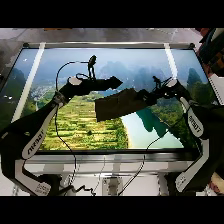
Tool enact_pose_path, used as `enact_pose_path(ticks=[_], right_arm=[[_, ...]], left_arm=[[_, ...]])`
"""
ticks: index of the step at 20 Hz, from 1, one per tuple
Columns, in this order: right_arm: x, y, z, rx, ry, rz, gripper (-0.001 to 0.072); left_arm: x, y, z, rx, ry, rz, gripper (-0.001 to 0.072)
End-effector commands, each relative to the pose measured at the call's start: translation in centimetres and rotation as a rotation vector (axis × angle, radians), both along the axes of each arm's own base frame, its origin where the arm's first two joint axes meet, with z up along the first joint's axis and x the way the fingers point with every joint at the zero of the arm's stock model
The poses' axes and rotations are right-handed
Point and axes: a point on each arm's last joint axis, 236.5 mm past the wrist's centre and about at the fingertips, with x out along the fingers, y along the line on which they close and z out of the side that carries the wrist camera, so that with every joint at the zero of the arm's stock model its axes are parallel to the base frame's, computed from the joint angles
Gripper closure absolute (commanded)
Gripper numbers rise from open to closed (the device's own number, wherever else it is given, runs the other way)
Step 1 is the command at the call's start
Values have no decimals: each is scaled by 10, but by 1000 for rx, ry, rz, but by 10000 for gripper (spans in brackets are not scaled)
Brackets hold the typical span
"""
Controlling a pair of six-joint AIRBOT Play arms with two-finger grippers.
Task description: Fold the clothes and pants, and hang the long-sleeved shirts on hangers.
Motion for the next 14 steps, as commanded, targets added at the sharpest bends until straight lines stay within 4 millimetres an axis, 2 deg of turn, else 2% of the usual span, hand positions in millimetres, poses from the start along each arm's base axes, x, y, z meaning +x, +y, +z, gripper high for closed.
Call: enact_pose_path(ticks=[1, 2, 3, 4, 6, 8, 9, 10, 11, 12, 14], right_arm=[[-15, 50, -11, 4, -21, 121, 273], [-14, 61, -11, -5, -57, 146, 524], [-11, 68, -9, -13, -88, 153, 693], [-7, 72, -2, -16, -117, 162, 699], [3, 68, 25, -37, -182, 189, 699], [15, 44, 67, -108, -268, 209, 699], [21, 25, 96, -151, -309, 190, 700], [23, 3, 127, -197, -347, 154, 700], [22, -23, 154, -250, -373, 112, 700], [14, -56, 180, -314, -366, 42, 700], [-18, -126, 219, -436, -295, -126, 700]], left_arm=[[-6, 31, -16, 92, 10, -67, -3], [-11, 38, -18, 102, 23, -93, -3], [-16, 44, -17, 112, 31, -117, -3], [-20, 53, -15, 133, 29, -135, -3], [-23, 81, -6, 219, -11, -148, 5], [-21, 123, 10, 364, -71, -106, 18], [-20, 149, 21, 454, -105, -67, 61], [-21, 173, 34, 540, -144, -30, 210], [-23, 197, 51, 623, -192, 3, 419], [-27, 213, 68, 674, -231, 29, 550], [-36, 232, 105, 693, -301, 87, 571]])
